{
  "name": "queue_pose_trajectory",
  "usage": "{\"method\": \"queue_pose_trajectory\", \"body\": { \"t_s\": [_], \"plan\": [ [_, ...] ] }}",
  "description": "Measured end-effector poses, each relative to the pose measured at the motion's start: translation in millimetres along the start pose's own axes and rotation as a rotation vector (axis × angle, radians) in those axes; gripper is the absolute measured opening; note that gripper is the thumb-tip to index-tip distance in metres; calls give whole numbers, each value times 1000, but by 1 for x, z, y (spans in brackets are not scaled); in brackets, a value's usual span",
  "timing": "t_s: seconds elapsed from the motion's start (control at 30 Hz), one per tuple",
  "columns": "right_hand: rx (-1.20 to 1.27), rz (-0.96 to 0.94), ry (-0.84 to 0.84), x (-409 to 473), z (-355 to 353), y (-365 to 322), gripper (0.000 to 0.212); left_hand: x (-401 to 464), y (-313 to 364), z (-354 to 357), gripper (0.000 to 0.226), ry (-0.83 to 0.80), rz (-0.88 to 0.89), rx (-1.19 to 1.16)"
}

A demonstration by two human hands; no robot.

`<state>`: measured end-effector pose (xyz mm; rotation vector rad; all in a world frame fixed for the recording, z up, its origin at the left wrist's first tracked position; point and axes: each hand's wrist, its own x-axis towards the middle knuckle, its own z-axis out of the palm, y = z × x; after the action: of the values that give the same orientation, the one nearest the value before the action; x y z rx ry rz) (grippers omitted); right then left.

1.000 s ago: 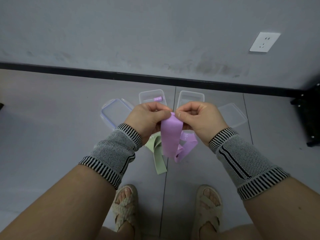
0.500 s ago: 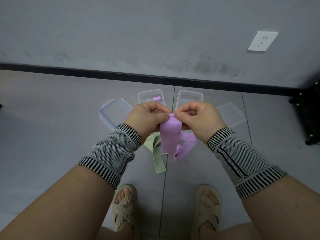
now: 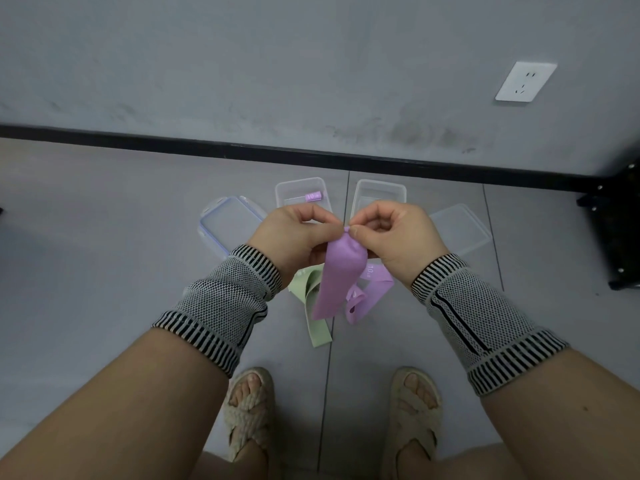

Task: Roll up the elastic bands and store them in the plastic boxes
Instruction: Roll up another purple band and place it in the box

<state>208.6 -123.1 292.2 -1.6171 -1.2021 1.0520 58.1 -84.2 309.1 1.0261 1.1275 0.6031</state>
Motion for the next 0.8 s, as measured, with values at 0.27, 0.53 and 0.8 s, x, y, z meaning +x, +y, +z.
{"method": "queue_pose_trajectory", "body": {
  "t_s": [0.27,0.53,0.8],
  "plan": [
    [215,91,-51,0,0,1,15,3,-1,1,20,66,53,96],
    [199,72,-10,-1,1,-2,13,6,-5,3,11,86,76,84],
    [260,41,89,-1,-1,0,21,1,-6,5,22,35,48,38]
  ]
}}
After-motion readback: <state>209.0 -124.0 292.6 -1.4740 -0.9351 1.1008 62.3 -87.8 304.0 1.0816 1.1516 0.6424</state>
